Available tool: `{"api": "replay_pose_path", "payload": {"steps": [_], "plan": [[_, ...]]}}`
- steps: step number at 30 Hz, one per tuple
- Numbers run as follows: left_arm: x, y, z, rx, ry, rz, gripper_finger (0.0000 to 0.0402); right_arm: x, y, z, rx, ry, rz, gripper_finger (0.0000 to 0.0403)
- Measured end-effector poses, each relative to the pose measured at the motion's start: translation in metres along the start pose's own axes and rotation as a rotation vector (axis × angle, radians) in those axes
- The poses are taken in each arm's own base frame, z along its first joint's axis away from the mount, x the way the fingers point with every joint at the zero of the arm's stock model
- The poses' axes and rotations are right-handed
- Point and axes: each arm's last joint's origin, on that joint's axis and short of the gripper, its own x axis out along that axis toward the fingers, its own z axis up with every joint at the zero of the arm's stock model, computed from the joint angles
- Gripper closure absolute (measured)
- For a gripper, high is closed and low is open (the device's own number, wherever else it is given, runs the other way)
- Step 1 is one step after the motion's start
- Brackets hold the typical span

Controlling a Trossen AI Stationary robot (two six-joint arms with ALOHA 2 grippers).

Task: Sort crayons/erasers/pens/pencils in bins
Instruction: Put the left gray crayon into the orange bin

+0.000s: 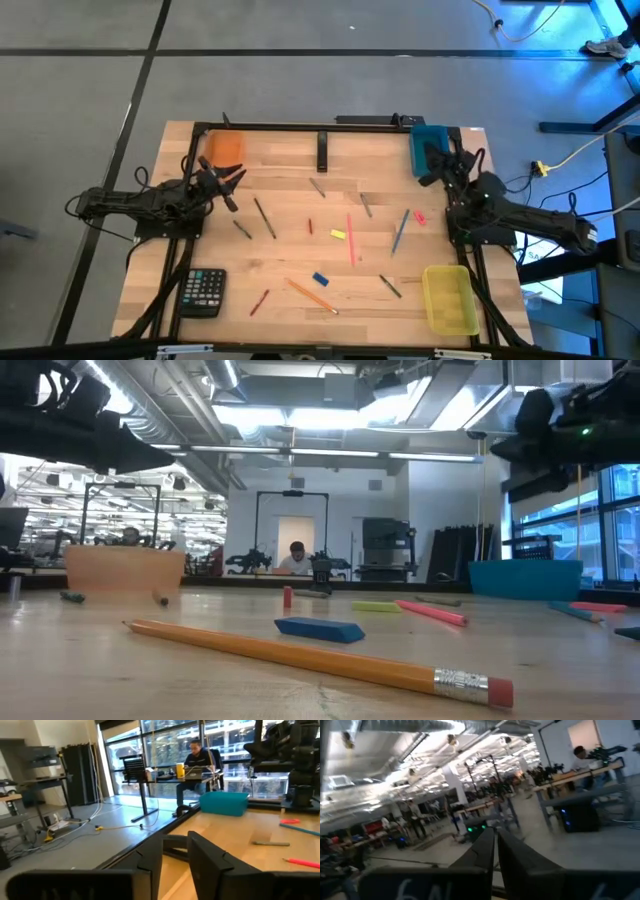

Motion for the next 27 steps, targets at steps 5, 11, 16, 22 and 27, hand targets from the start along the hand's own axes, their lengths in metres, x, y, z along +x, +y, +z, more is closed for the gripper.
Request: {"api": "replay_pose_path", "payload": {"steps": [5, 11, 16, 22, 27], "plan": [[-0.004, 0.007, 0.007, 0.007, 0.092, 0.085, 0.0311, 0.007, -0.002, -0.006, 0.021, 0.027, -0.018, 0.0375], [-0.01, 0.014, 0.034, -0.086, 0.058, 0.065, 0.0311, 0.023, 0.007, 0.007, -0.027, 0.041, 0.034, 0.0375], [-0.003, 0.008, 0.034, -0.096, 0.072, 0.039, 0.0311, 0.041, 0.017, 0.011, -0.097, 0.103, 0.066, 0.0375], [0.02, -0.007, 0.037, -0.139, 0.065, 0.013, 0.0311, 0.057, 0.022, -0.001, -0.193, 0.199, 0.05, 0.0375], [0.045, -0.016, 0.036, -0.184, 0.05, 0.017, 0.0303, 0.067, 0.025, -0.006, -0.353, 0.233, 0.035, 0.0375]]}}
